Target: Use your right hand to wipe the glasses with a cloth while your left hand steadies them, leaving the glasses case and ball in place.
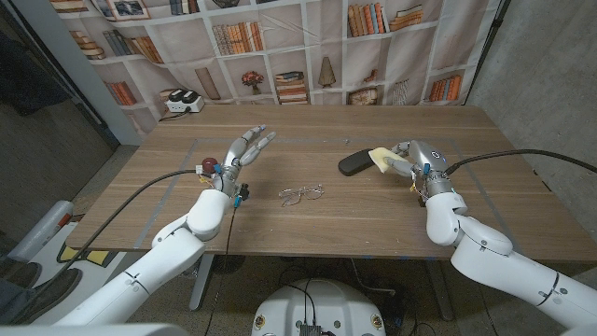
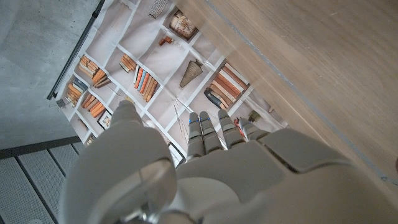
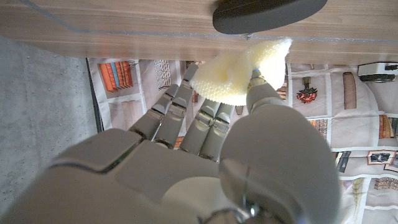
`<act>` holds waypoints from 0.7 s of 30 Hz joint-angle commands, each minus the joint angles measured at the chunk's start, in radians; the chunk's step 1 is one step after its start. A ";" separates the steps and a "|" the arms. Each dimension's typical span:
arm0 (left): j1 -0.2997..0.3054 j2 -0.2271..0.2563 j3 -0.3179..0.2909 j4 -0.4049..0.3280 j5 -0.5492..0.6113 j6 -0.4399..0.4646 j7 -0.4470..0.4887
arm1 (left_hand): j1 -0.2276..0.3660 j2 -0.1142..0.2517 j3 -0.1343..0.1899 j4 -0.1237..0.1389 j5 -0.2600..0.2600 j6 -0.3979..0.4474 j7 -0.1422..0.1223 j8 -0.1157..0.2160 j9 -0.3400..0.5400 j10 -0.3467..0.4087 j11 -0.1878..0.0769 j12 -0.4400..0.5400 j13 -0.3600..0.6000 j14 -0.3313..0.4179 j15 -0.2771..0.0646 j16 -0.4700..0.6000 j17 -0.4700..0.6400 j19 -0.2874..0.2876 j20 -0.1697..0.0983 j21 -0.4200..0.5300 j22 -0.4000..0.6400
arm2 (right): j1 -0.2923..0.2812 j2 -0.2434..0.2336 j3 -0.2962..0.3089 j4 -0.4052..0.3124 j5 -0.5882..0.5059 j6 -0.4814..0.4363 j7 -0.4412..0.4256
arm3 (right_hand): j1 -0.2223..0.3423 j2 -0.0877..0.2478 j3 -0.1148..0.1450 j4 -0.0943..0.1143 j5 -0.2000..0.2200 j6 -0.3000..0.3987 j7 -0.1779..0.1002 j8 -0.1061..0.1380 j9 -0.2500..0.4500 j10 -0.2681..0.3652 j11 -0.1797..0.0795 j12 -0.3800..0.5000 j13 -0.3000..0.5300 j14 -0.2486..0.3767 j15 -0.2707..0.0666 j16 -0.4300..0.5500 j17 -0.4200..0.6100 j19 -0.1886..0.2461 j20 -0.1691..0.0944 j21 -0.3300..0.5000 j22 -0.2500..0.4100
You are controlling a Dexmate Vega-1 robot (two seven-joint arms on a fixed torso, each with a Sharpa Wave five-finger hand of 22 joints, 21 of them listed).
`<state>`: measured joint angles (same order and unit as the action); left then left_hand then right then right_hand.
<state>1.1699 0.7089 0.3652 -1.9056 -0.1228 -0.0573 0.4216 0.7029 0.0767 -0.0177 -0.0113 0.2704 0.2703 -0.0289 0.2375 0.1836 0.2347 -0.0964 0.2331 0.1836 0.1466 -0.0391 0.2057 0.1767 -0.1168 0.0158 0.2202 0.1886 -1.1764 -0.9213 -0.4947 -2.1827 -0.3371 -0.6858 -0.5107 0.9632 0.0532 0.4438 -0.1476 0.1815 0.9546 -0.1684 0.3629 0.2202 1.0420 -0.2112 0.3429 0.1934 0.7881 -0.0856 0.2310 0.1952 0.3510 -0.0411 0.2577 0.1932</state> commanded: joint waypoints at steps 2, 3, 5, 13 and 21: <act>0.042 0.054 0.031 -0.109 0.175 0.115 0.036 | 0.028 -0.004 0.000 -0.017 -0.002 0.024 -0.012 0.006 0.005 0.022 -0.018 -0.002 0.006 0.008 -0.027 -0.007 0.001 -0.007 0.000 -0.004 0.001 | 0.013 0.012 0.003 0.014 -0.017 0.026 0.029 | 0.034 0.034 -0.002 -0.003 0.005 0.065 -0.054 0.003 0.004 0.014 -0.003 0.003 0.001 -0.005 -0.131 -0.005 0.003 -0.007 -0.087 -0.006 0.002; 0.042 0.055 0.036 -0.113 0.187 0.120 0.037 | 0.035 -0.005 0.001 -0.021 -0.002 0.037 -0.016 0.009 0.005 0.027 -0.023 -0.003 0.006 0.011 -0.031 -0.007 0.001 -0.007 0.000 -0.004 0.001 | 0.014 0.012 0.002 0.015 -0.019 0.028 0.031 | 0.034 0.034 -0.002 -0.003 0.005 0.065 -0.054 0.003 0.004 0.015 -0.003 0.003 0.001 -0.004 -0.131 -0.005 0.004 -0.008 -0.087 -0.006 0.002; 0.042 0.059 0.045 -0.122 0.214 0.133 0.037 | 0.041 -0.006 0.001 -0.024 -0.003 0.044 -0.016 0.010 0.005 0.036 -0.027 -0.001 0.006 0.015 -0.035 -0.007 0.001 -0.006 0.000 -0.004 0.001 | 0.016 0.015 0.002 0.018 -0.021 0.031 0.033 | 0.035 0.035 -0.003 -0.003 0.005 0.065 -0.054 0.003 0.004 0.016 -0.003 0.002 0.001 -0.005 -0.130 -0.005 0.004 -0.008 -0.087 -0.006 0.002; 0.050 0.053 0.105 -0.166 0.415 0.273 0.110 | 0.076 -0.009 0.005 -0.043 -0.003 0.095 -0.027 0.019 0.005 0.088 -0.054 0.006 0.006 0.036 -0.049 -0.004 0.001 0.005 -0.003 -0.002 0.000 | 0.025 0.024 -0.001 0.032 -0.024 0.039 0.044 | 0.037 0.038 -0.006 -0.002 0.004 0.066 -0.054 0.002 0.004 0.017 -0.003 0.001 0.001 -0.005 -0.129 -0.005 0.005 -0.009 -0.087 -0.007 0.002; 0.044 0.058 0.158 -0.193 0.562 0.393 0.110 | 0.121 -0.014 0.014 -0.069 0.002 0.118 -0.049 0.020 0.005 0.111 -0.073 0.004 0.006 0.050 -0.065 -0.005 0.000 0.019 -0.002 -0.001 -0.003 | 0.034 0.040 -0.007 0.050 -0.029 0.053 0.044 | 0.039 0.040 -0.009 -0.002 0.003 0.066 -0.054 0.002 0.003 0.019 -0.003 0.000 0.002 -0.003 -0.129 -0.005 0.005 -0.010 -0.086 -0.008 0.002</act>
<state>1.2118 0.7596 0.4601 -2.0519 0.2364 0.1816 0.5048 0.8100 0.0619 -0.0066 -0.0692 0.2706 0.3719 -0.0733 0.2517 0.1836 0.3317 -0.1642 0.2330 0.1889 0.1860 -0.0356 0.1994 0.1770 -0.1049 0.0088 0.2202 0.1860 -1.1555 -0.8981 -0.4945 -2.1535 -0.3586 -0.6475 -0.4744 0.9753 0.0544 0.4342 -0.1490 0.1819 0.9598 -0.1665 0.3601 0.2211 1.0493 -0.2082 0.3351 0.1925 0.7861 -0.0874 0.2310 0.1979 0.3419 -0.0394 0.2509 0.1931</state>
